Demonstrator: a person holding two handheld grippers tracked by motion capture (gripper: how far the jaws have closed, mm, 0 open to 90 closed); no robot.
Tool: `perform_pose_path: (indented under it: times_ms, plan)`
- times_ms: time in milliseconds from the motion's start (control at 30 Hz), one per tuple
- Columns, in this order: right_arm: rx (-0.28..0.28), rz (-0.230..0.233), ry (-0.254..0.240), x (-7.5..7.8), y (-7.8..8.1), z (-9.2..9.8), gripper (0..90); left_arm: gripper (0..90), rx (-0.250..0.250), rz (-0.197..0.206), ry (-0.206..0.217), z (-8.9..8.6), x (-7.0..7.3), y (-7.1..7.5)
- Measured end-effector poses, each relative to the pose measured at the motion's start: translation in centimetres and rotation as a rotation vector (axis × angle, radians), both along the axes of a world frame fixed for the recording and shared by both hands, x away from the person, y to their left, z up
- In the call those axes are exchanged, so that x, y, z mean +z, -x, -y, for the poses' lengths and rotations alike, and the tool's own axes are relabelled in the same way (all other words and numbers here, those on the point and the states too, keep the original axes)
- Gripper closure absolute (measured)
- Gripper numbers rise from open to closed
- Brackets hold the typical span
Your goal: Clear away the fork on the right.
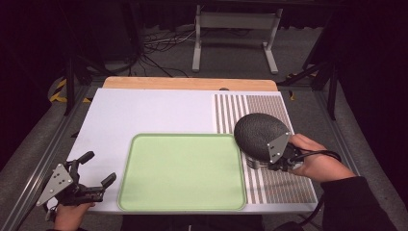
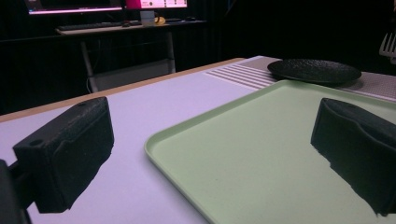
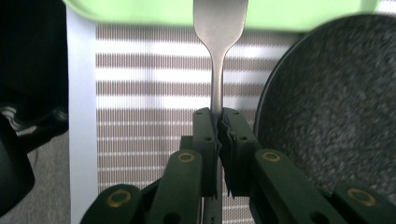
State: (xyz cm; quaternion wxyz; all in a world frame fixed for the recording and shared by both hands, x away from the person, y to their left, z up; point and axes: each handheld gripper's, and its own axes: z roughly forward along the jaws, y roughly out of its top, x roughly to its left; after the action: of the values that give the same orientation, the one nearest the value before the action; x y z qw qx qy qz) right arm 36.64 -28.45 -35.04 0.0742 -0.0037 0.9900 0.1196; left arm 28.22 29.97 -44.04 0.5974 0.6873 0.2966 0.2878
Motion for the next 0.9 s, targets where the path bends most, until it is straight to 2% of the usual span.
perform_pose_path:
  times_ms: [67,200,267,500,700,900]
  plan:
    - [0.006,0.004,-0.009,0.3,0.0,-0.6,84.4,0.0,-0.002,-0.002,0.0,0.0,0.0,0.0]
    - [-0.016,-0.002,-0.022,0.7,-0.1,-1.8,84.4,0.0,-0.002,-0.002,0.0,-0.1,0.0,0.0]
    - [-0.004,0.003,-0.025,0.9,-0.2,-2.7,84.4,0.0,-0.002,-0.001,-0.001,-0.1,0.0,0.0]
    - [0.012,0.004,-0.039,1.2,-0.4,-4.5,84.4,0.0,-0.004,-0.001,-0.001,-0.1,0.0,0.0]
    - [-0.004,0.002,-0.052,1.3,-0.5,-6.0,84.4,0.0,-0.004,0.0,-0.002,-0.1,0.0,0.0]
    - [0.004,0.001,-0.077,1.4,-0.7,-7.4,84.4,0.0,-0.004,0.0,-0.001,-0.1,0.0,0.0]
